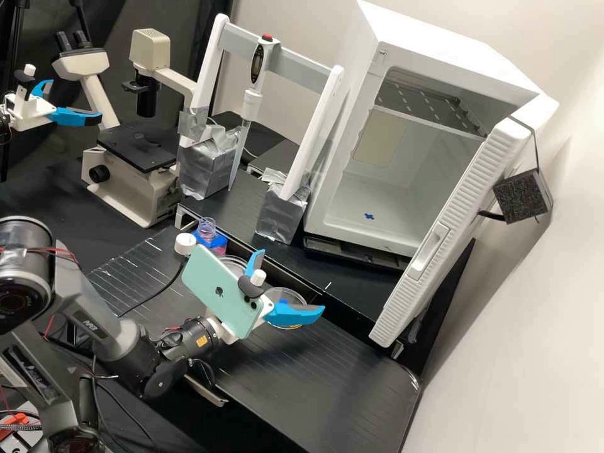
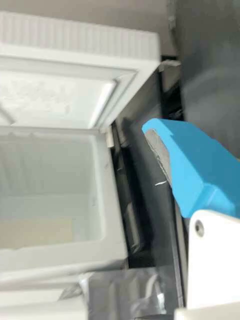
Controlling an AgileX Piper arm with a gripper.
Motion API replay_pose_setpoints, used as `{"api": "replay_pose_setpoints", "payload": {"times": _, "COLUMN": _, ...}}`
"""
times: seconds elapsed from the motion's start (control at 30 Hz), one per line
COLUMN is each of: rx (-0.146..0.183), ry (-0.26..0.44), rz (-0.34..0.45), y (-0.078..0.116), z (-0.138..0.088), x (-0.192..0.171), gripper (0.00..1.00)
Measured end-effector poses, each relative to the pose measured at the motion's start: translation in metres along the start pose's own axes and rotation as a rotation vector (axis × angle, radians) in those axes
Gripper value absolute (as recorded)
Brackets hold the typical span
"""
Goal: Close the lid
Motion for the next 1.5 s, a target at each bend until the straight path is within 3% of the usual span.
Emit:
{"api": "replay_pose_setpoints", "payload": {"times": 0.37, "rx": 0.016, "ry": -0.062, "rz": -0.034, "y": -0.007, "z": 0.012, "x": -0.006, "gripper": 1.00}}
{"api": "replay_pose_setpoints", "payload": {"times": 0.7, "rx": -0.013, "ry": -0.086, "rz": -0.052, "y": -0.011, "z": 0.017, "x": -0.004, "gripper": 1.00}}
{"api": "replay_pose_setpoints", "payload": {"times": 0.93, "rx": -0.011, "ry": -0.092, "rz": -0.051, "y": -0.011, "z": 0.018, "x": -0.004, "gripper": 1.00}}
{"api": "replay_pose_setpoints", "payload": {"times": 1.5, "rx": -0.087, "ry": -0.119, "rz": -0.058, "y": -0.015, "z": 0.023, "x": 0.000, "gripper": 1.00}}
